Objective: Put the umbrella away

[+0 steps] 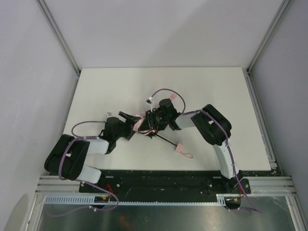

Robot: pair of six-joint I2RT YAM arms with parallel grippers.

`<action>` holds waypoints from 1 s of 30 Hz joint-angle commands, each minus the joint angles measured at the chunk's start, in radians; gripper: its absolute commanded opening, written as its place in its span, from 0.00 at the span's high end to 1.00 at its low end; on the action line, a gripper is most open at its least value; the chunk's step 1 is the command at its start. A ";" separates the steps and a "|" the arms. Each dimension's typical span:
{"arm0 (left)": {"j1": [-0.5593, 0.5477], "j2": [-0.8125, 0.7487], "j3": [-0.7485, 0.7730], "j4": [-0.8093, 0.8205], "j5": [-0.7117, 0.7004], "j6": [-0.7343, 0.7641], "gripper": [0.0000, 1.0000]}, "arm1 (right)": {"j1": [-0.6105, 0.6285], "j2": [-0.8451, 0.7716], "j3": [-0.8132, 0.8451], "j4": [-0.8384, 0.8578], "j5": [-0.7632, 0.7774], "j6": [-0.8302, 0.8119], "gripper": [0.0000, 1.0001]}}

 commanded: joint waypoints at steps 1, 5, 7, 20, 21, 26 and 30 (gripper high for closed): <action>-0.032 -0.003 0.019 0.033 -0.124 0.016 0.00 | 0.019 0.066 -0.051 -0.223 -0.040 0.004 1.00; -0.037 -0.010 -0.006 0.009 -0.189 0.033 0.01 | 0.023 0.053 -0.050 -0.191 -0.068 0.007 1.00; -0.038 0.005 -0.006 -0.004 -0.205 0.034 0.01 | 0.028 0.051 -0.051 -0.176 -0.082 0.005 1.00; -0.040 0.098 0.054 -0.010 -0.193 0.099 0.30 | 0.064 0.022 -0.046 -0.222 -0.156 -0.090 1.00; -0.039 0.100 0.059 -0.009 -0.192 0.105 0.35 | 0.066 0.021 -0.045 -0.226 -0.159 -0.094 1.00; -0.038 0.089 0.068 -0.010 -0.195 0.135 0.64 | 0.060 0.012 -0.042 -0.239 -0.162 -0.099 1.00; -0.038 0.072 0.060 -0.010 -0.188 0.145 0.86 | 0.043 -0.017 -0.027 -0.319 -0.089 -0.141 0.88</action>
